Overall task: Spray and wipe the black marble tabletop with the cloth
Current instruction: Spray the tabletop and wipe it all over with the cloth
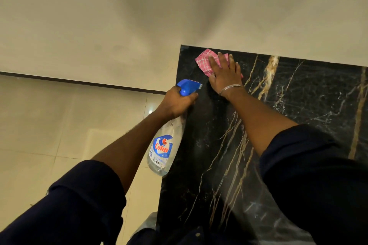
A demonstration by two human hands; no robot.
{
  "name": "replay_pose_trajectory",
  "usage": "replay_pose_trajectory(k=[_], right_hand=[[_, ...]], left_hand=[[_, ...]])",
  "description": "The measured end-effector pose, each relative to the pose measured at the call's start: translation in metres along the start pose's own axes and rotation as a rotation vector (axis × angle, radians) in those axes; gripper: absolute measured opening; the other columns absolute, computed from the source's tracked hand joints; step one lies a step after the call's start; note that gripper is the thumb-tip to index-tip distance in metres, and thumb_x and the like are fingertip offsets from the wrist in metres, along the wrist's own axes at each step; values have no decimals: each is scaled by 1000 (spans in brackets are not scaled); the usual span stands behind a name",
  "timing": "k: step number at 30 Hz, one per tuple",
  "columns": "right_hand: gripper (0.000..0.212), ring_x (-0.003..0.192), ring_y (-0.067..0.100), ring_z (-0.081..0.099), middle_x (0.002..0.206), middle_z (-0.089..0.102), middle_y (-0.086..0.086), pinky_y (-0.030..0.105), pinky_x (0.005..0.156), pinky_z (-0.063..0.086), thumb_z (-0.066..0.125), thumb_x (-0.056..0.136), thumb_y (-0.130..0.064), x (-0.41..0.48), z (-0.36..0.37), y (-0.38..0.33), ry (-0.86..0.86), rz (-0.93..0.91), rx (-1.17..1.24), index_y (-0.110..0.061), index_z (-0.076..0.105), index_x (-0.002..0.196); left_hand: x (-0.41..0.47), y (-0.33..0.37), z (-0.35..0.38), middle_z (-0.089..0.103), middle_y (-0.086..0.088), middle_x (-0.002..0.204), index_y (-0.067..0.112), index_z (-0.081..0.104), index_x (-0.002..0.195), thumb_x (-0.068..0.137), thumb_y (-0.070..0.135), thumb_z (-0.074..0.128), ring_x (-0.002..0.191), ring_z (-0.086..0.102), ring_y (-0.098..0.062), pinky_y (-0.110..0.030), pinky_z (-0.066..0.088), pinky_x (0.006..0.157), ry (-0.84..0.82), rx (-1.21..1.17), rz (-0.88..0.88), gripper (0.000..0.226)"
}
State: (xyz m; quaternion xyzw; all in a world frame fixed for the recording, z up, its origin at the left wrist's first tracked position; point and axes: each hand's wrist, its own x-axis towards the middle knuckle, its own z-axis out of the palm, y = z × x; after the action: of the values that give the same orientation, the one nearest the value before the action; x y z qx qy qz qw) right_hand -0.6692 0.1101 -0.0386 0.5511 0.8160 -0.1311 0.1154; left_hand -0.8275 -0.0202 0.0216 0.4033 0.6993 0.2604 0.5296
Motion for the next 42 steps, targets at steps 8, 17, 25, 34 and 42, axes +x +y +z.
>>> replay_pose_trajectory(k=[8,17,25,34,42], right_hand=[[64,150,39,0,165,3,7,55,120,7,38,101,-38,20,-14,2,-18,-20,14,-31,8,157],[61,148,39,12,164,12,5,52,118,19,34,101,-45,-88,18,13,-14,-102,-31,-32,10,156],[35,99,23,62,115,66,9,36,83,53,49,93,-22,-180,34,35,241,-56,535,-17,61,125],[56,118,38,56,120,65,20,54,108,37,47,74,-27,-203,-23,75,64,600,2460,-4,63,122],[39,111,36,59,108,68,18,54,105,41,43,82,-28,-204,-36,102,54,495,2519,-6,69,101]], left_hand=[[-3,9,4,63,-4,81,12,58,102,92,26,58,74,60,-13,-22,47,66,40,-12,-11,17],[-39,19,27,62,-2,75,15,58,95,91,26,60,67,59,-14,-30,51,70,57,-53,3,12],[-69,36,47,61,-9,78,11,59,94,92,20,58,65,57,-14,-27,49,64,65,-25,82,9],[-95,64,80,60,-4,76,14,57,104,89,25,64,68,59,-14,-28,52,67,-53,35,134,21],[-108,90,106,58,2,72,24,54,96,92,24,61,63,56,-8,-20,47,63,28,111,253,8]])
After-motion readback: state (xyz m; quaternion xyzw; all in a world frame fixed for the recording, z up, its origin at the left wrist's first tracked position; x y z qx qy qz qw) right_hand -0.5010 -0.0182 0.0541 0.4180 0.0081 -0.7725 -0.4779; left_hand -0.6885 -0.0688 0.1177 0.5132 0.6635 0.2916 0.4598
